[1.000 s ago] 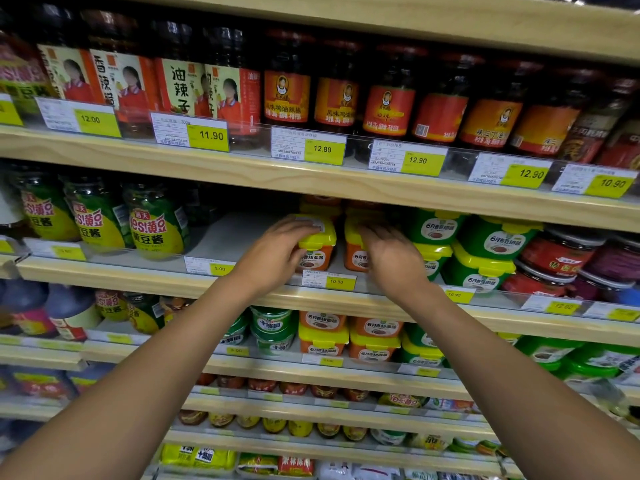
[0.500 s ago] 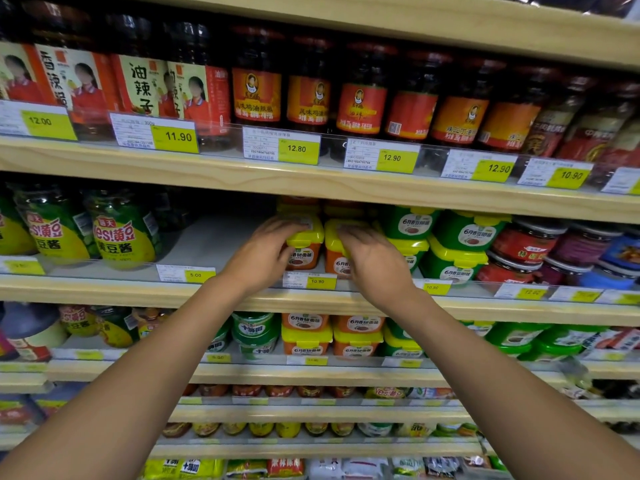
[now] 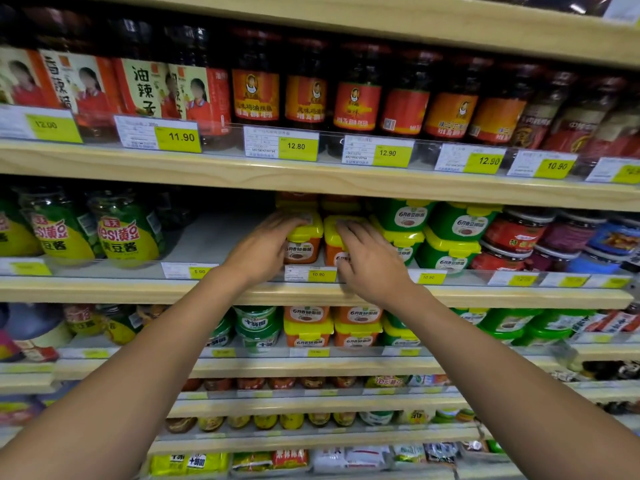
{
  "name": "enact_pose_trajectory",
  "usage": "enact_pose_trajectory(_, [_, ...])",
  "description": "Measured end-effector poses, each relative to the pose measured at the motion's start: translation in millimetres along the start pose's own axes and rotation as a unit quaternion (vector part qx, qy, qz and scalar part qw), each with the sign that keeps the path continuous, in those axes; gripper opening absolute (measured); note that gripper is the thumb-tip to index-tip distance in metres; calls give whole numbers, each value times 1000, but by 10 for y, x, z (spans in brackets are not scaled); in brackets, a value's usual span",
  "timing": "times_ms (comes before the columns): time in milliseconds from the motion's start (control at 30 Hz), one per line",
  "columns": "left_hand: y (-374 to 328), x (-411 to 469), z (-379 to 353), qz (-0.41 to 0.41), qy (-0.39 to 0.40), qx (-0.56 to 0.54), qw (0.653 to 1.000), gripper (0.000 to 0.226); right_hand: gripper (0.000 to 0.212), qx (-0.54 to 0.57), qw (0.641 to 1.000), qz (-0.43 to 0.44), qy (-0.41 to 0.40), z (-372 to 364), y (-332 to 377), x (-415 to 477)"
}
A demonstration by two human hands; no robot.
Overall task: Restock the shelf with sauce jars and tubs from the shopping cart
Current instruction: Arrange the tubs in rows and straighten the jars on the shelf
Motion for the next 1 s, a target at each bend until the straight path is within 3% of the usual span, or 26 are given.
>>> enact_pose_trajectory(133, [-17, -47, 8, -3, 29, 80, 996, 79, 66, 22, 1000, -12, 10, 44, -36, -71])
enact_pose_trajectory(333, [-392, -219, -3, 33, 15, 129, 991, 73, 65, 42, 999, -21, 17, 223, -257, -321])
enact_pose_trajectory(567, [-1112, -411, -339, 7, -3, 164, 987, 67, 71, 19, 999, -38, 28, 452, -739, -934])
enact_pose_trajectory(833, [-2361, -292, -1148, -44, 38, 162, 985, 68, 76, -15, 990, -128, 50, 845, -1793, -2115])
enact_pose_trajectory(1000, [-3421, -215, -1858, -85, 86, 105, 987, 70, 73, -17, 975, -210, 65, 1161, -2586, -3154])
Point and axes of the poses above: each hand's wrist, its own x-axis towards the middle knuckle, its own z-axis out of the back of the hand, y = z × x, the point moved 3 cm from there along x, towards the middle knuckle, and after that the axes turned 7 degrees about -z, right-handed, at the moved point
